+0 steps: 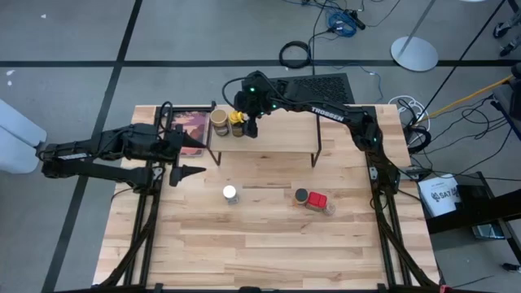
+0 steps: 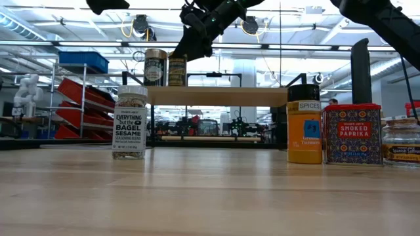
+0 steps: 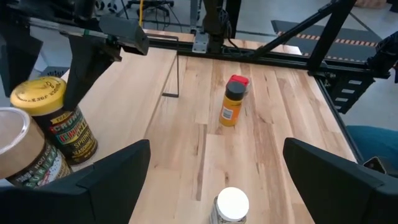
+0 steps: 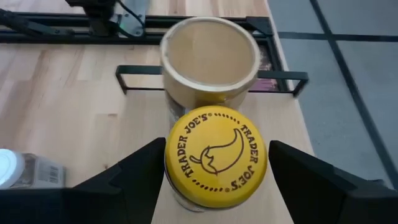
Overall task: Shelf spices
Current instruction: Put the yellow seasoning bottle on the shelf, then put the white seasoning bottle on the shelf
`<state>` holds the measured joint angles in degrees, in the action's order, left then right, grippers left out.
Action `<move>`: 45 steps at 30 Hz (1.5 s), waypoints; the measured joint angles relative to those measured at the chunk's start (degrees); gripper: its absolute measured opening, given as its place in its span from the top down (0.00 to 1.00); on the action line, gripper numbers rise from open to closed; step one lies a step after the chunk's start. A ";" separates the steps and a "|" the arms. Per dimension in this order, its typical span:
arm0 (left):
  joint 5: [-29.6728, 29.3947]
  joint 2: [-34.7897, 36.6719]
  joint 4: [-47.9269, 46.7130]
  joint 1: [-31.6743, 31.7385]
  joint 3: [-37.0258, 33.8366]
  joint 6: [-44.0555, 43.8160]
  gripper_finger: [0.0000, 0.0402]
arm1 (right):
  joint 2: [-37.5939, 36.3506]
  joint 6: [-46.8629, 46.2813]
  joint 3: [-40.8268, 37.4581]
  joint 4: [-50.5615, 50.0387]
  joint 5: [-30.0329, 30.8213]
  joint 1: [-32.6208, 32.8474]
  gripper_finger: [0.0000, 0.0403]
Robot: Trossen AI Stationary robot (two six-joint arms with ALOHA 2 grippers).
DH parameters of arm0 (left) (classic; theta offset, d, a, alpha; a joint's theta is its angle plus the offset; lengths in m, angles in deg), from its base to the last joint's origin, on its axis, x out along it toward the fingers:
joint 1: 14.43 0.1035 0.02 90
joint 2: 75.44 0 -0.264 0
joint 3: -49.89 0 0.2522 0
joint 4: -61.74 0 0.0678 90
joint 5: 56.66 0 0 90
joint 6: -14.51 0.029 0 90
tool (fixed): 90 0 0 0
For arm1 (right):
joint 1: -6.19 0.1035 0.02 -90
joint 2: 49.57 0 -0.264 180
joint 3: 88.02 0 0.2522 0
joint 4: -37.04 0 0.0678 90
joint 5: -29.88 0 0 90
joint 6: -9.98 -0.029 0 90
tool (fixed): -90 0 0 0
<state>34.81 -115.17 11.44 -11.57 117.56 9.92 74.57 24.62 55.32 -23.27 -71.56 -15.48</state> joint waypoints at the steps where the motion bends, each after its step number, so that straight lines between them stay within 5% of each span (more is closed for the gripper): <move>1: 0.00 -0.06 0.00 0.00 0.00 -0.66 0.06 | -0.16 0.17 0.00 -0.10 0.95 0.04 0.32; 18: -4.11 -5.33 6.32 -8.92 -7.39 -8.32 0.06 | -12.44 1.13 0.00 -7.95 2.40 5.77 0.32; 31: -16.92 -19.98 6.66 -18.12 -8.37 -14.95 0.06 | -19.84 -9.71 0.00 -33.97 2.80 21.05 0.32; 45: -21.98 -31.79 9.31 -20.74 -8.37 -20.64 0.06 | -19.59 -18.95 -8.08 -37.29 15.01 34.91 0.32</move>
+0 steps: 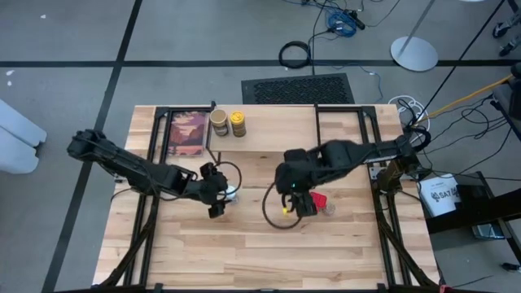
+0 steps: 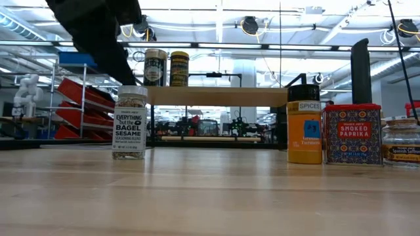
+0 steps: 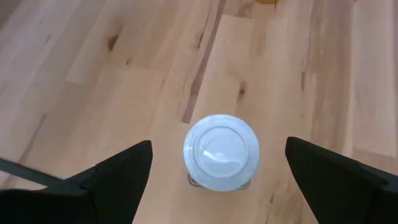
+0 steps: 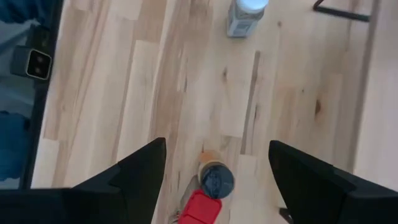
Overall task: Shelf spices
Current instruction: Put the white seasoning bottle on the shelf
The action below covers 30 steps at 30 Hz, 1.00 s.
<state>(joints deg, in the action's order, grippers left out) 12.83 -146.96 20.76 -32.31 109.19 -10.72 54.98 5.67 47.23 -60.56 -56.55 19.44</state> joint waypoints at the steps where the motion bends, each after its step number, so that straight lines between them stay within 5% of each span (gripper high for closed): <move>1: 0.01 -0.69 0.05 0.00 0.00 0.00 0.06 | 0.00 -0.44 -1.20 0.78 0.46 0.49 0.32; 14: -0.60 -6.82 2.48 0.00 0.00 0.04 0.09 | -2.86 -2.86 -20.51 16.00 1.12 3.03 0.34; 30: -0.56 -7.59 4.79 0.00 0.00 0.09 0.47 | -11.21 -0.24 -36.87 38.73 1.55 2.83 0.44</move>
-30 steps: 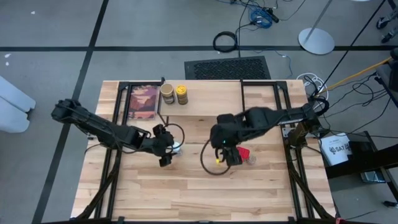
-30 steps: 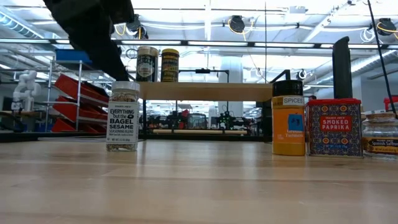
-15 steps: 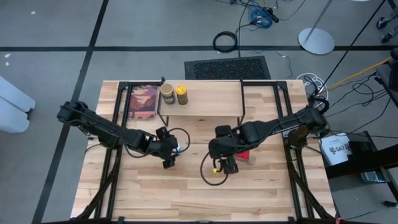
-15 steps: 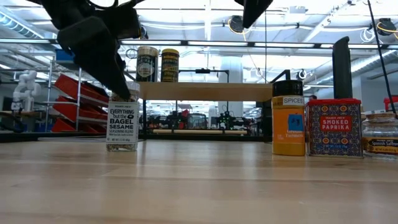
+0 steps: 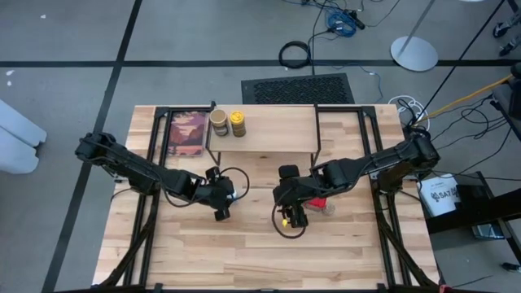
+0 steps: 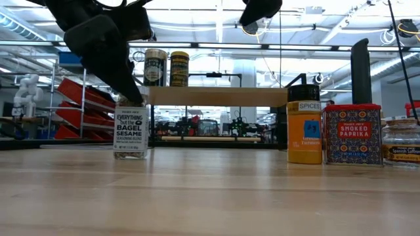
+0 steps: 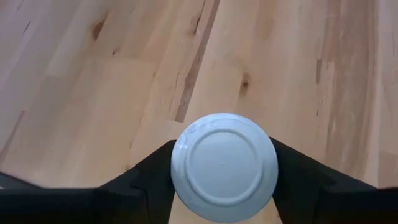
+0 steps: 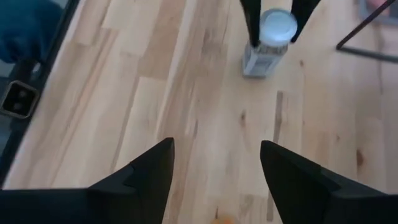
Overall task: Shelf spices
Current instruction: Put the white seasoning bottle on the shelf
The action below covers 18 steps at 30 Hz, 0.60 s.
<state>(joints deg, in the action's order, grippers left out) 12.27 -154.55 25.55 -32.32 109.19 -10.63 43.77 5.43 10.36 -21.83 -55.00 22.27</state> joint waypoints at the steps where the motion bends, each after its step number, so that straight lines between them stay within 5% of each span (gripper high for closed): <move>1: 0.04 0.00 0.15 0.00 0.00 0.01 0.48 | 0.02 0.37 -0.75 1.41 0.57 0.00 0.44; 18: 2.57 3.69 -4.56 -0.46 7.50 3.44 0.46 | 0.14 -0.37 -15.12 34.06 3.66 -3.17 0.46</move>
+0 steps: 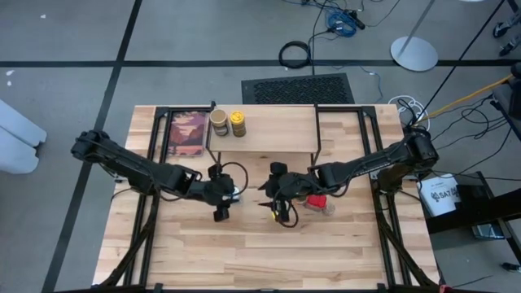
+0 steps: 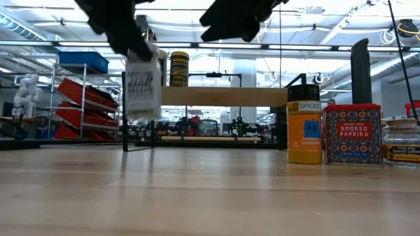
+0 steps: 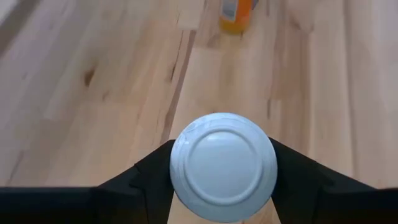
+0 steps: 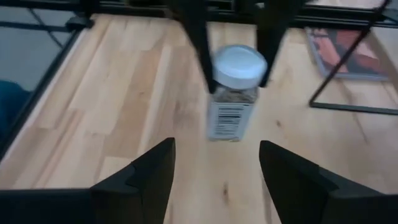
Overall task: Shelf spices
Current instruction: Put the white seasoning bottle on the shelf
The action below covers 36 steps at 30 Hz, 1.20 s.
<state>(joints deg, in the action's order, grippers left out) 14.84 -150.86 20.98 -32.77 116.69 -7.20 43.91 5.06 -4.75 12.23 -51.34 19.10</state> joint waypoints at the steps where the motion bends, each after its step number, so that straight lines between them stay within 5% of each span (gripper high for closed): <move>1: 0.01 0.36 -0.03 -0.07 0.52 0.37 0.46 | 0.01 -0.04 -0.24 0.41 0.01 -0.55 0.46; 16: -1.14 2.30 0.81 0.12 5.16 5.77 0.46 | 2.74 -0.44 -1.61 11.68 -4.91 -4.66 0.12; 36: -1.46 2.28 1.01 0.33 5.24 6.12 0.46 | 8.41 -0.32 -1.65 22.00 -4.24 -5.14 0.13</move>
<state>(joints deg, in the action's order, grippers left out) 13.37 -148.58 21.99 -32.45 121.93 -1.08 52.31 4.73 -6.40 34.23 -55.58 13.96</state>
